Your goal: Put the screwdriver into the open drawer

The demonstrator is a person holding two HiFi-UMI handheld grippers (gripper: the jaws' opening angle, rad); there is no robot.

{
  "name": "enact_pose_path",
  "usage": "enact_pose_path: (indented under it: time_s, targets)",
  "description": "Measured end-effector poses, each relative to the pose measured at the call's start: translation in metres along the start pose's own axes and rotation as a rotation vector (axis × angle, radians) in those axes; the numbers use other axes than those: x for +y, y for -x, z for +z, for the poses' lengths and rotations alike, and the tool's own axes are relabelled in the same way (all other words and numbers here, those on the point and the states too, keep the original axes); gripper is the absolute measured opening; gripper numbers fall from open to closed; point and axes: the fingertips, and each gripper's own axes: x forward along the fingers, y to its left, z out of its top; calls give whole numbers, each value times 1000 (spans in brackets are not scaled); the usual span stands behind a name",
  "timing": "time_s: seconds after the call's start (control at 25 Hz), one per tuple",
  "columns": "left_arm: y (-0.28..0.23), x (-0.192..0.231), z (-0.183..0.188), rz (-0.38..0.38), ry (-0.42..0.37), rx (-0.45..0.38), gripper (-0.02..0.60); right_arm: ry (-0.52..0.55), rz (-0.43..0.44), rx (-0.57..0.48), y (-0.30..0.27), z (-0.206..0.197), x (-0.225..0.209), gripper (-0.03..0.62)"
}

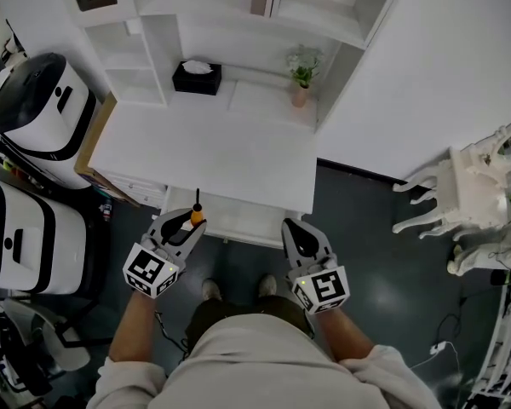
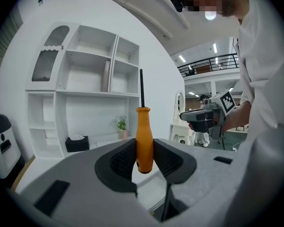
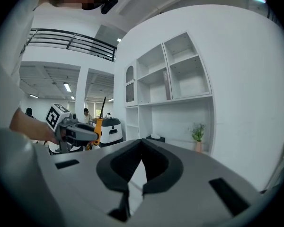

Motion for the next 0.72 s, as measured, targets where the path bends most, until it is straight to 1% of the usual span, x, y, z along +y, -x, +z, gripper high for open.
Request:
enact_pose_path:
  time_s: [0.16, 0.4, 0.52, 0.72]
  targets:
    - [-16, 17, -5, 16, -38, 37, 112, -5, -8, 16, 2, -5, -13, 3]
    - [-45, 34, -29, 16, -140, 144, 112, -13, -34, 32, 6, -13, -33, 3]
    - [-58, 38, -45, 2, -201, 211, 112, -18, -40, 34, 6, -15, -39, 3]
    - [-76, 40, -89, -29, -315, 351, 112, -25, -50, 38, 6, -18, -48, 3]
